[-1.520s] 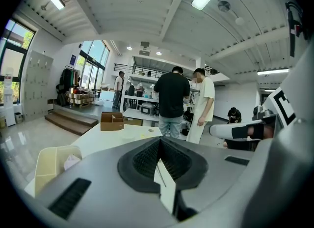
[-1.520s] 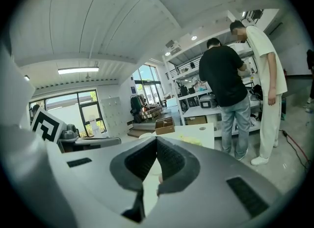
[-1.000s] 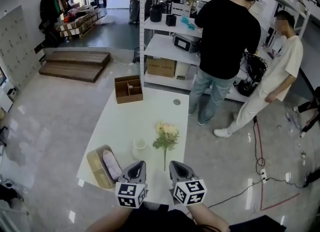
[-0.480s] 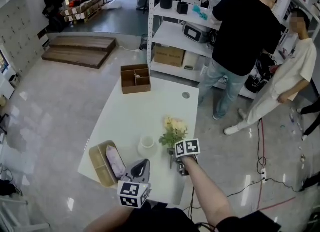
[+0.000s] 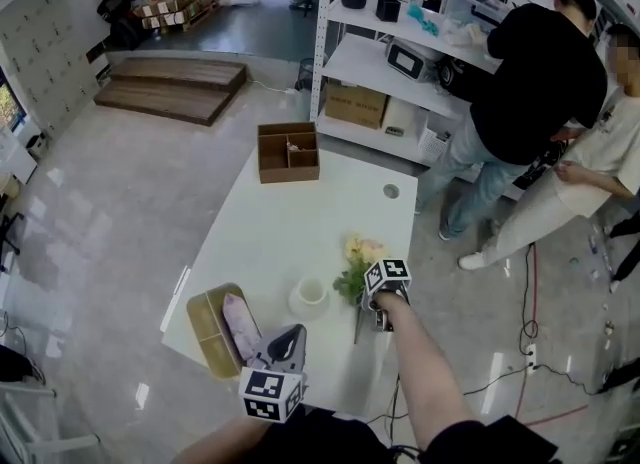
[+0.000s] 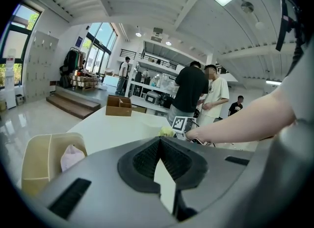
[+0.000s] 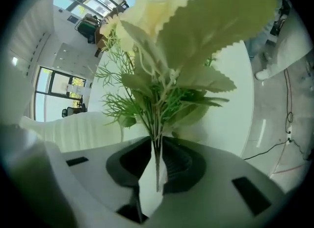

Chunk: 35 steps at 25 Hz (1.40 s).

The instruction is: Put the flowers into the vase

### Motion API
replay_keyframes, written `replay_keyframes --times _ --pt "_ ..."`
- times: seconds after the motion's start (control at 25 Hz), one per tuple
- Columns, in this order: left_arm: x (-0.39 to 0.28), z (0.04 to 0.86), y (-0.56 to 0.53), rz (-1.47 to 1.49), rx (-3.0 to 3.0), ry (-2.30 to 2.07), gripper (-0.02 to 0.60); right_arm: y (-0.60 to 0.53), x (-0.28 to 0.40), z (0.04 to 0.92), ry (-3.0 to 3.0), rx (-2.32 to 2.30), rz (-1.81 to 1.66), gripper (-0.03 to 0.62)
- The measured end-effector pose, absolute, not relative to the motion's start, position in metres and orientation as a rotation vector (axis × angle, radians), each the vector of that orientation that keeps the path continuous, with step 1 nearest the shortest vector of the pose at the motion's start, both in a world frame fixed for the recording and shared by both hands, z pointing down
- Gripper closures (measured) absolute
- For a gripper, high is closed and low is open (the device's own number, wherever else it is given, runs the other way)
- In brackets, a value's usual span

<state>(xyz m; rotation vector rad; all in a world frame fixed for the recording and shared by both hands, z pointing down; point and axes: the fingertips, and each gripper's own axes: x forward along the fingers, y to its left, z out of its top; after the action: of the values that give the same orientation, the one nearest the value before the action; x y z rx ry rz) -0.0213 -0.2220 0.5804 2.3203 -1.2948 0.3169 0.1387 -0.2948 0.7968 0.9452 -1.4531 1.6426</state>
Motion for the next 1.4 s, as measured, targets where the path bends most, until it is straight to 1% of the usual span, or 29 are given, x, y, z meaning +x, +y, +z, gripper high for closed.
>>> replay_keyframes --times 0.04,0.32,0.48,0.6,0.84,1.0,1.2,1.4 --pt "-0.023 0.581 -0.222 0.317 2.317 -1.297 0.578 -0.294 0.140 0.798 -1.443 0.943 1.645 0.536" --pt "-0.025 0.584 -0.225 0.320 2.317 -1.298 0.578 -0.300 0.143 0.797 -1.488 0.999 1.613 0.563" --pt "-0.021 0.576 -0.226 0.310 2.343 -1.292 0.578 -0.308 0.147 0.779 -1.604 1.110 1.532 0.566" --pt "-0.017 0.570 -0.225 0.304 2.363 -1.289 0.578 -0.319 0.154 0.749 -1.746 1.236 1.371 0.566" --pt "-0.009 0.554 -0.221 0.280 2.417 -1.287 0.578 -0.320 0.156 0.633 -2.153 1.511 0.808 0.566" --pt "0.000 0.545 -0.217 0.258 2.454 -1.280 0.578 -0.297 0.154 0.573 -2.257 1.641 0.515 0.566" --pt "0.004 0.532 -0.209 0.232 2.494 -1.277 0.578 -0.255 0.145 0.527 -2.317 1.745 0.290 0.565" --pt "0.006 0.525 -0.205 0.217 2.515 -1.276 0.578 -0.223 0.136 0.523 -2.345 1.740 0.270 0.566"
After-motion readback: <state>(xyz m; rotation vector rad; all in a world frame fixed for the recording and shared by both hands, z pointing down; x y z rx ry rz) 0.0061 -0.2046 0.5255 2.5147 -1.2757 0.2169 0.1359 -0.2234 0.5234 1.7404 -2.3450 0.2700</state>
